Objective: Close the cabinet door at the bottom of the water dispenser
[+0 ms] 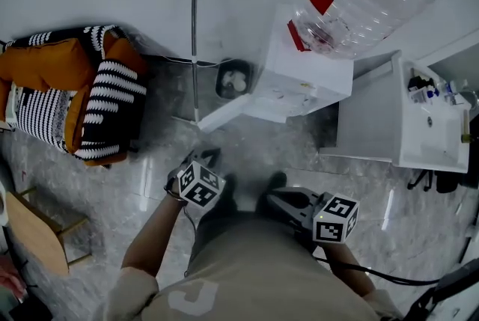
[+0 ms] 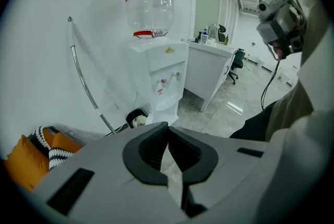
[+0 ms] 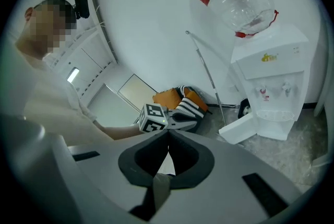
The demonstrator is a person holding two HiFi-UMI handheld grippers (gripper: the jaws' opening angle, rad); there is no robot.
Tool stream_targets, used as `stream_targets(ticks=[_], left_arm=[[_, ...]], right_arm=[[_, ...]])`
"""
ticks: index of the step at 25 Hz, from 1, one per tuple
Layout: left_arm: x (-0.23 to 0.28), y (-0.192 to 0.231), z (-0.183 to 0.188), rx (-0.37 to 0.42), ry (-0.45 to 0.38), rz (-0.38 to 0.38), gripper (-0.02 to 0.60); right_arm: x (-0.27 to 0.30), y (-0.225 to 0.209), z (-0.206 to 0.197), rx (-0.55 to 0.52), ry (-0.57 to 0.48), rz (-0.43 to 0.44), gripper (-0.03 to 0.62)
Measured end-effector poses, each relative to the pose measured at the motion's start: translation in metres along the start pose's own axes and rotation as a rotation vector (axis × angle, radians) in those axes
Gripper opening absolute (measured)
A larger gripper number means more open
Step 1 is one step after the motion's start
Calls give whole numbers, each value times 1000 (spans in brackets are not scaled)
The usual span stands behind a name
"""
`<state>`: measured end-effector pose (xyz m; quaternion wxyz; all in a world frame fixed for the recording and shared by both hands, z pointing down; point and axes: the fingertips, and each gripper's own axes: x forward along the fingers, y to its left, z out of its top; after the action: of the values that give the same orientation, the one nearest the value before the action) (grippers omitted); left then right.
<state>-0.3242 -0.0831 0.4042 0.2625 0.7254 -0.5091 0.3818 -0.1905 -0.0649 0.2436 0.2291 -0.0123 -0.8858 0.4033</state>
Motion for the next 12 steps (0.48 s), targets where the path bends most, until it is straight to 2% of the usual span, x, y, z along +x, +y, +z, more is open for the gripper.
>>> stream_targets(ticks=[2,6,10,12], left_arm=[[10,-2,11,-13,-12,-21,-9],[22,-12,31,-98,-48,-66,-9],[37,-16,31,-127,-22,-34,-9],[45,-18,22,-154,-2,-21,-9]], right_arm=[[0,-6,-6,26,18,36,15],[4,-25,-14,57,23,85,15],[12,-50,5,-35,-29,57,17],[14,-57,14,-57,-46,87,15]])
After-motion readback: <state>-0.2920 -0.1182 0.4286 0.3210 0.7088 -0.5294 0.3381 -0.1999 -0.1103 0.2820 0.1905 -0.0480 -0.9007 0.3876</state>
